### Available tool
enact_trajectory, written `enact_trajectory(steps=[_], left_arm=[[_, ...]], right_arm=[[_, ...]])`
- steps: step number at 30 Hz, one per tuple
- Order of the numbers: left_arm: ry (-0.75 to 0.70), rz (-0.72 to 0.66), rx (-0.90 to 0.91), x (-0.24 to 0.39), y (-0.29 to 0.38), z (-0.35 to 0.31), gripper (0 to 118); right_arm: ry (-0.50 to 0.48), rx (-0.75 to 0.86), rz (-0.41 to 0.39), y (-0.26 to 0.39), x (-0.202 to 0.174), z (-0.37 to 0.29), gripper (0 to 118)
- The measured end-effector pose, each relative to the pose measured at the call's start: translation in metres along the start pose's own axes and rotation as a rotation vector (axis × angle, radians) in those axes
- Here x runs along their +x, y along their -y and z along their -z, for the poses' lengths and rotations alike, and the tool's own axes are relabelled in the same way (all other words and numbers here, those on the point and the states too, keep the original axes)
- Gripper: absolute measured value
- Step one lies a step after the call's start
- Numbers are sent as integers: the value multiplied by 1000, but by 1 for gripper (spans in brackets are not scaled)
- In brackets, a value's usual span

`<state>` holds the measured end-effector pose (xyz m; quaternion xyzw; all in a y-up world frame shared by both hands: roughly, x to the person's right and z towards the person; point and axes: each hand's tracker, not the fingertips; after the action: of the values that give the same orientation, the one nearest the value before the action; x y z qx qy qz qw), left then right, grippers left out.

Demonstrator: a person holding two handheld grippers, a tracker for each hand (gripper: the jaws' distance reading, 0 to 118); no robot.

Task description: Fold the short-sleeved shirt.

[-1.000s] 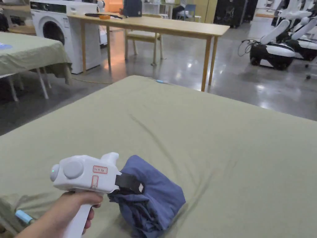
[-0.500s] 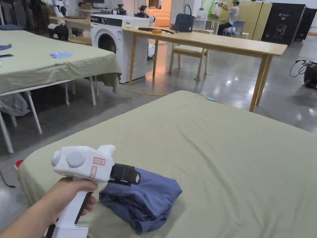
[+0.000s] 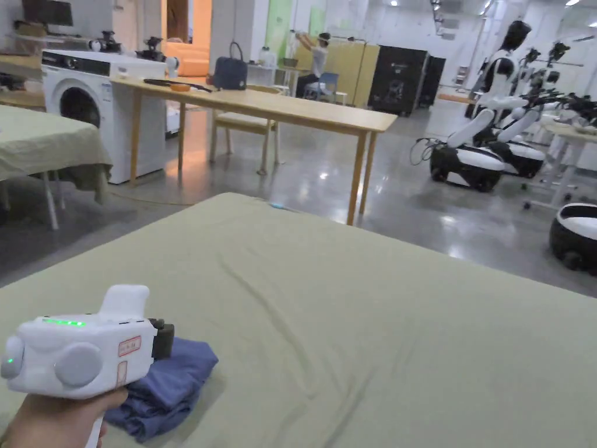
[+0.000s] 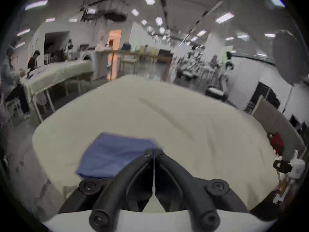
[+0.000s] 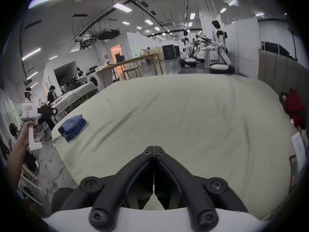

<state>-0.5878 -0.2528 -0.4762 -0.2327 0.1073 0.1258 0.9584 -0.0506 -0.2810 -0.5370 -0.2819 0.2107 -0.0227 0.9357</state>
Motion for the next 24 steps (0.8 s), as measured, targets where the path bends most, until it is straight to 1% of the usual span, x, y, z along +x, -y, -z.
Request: enact_trajectory(steps=[1, 3, 4, 6, 8, 11, 12, 13, 14, 15, 18, 20, 23, 24], left_arm=[[22, 42, 43, 38, 1, -11, 0], [65, 110, 89, 73, -21, -5, 0], [96, 144, 109, 104, -23, -13, 0], [142, 173, 159, 158, -22, -29, 0], [178, 222, 239, 204, -23, -36, 0], [149, 314, 306, 256, -17, -36, 0], [120, 335, 292, 270, -18, -33, 0], [88, 374, 288, 286, -18, -31, 0], [92, 388, 277, 299, -17, -28, 0], [107, 380, 272, 307, -18, -27, 0], [105, 391, 256, 330, -22, -28, 0], [110, 398, 255, 336, -25, -31, 0], [138, 372, 260, 337, -26, -41, 0], [139, 358, 256, 337, -27, -42, 0]], right_arm=[[13, 23, -12, -8, 7, -9, 1], [36, 61, -33, -25, 17, -23, 1], [53, 76, -48, -35, 22, -30, 1], [98, 124, -84, -53, 30, -46, 1], [124, 161, -96, -70, 40, -59, 1], [210, 240, -136, -94, 51, -70, 1], [246, 263, -155, -101, 55, -71, 1], [296, 303, -156, -108, 61, -70, 1], [315, 335, -145, -114, 66, -72, 1], [291, 336, -142, -120, 69, -74, 1], [301, 363, -157, -137, 68, -84, 1], [278, 369, -163, -142, 65, -90, 1], [297, 372, -162, -142, 61, -91, 1], [285, 374, -154, -142, 62, -91, 1]])
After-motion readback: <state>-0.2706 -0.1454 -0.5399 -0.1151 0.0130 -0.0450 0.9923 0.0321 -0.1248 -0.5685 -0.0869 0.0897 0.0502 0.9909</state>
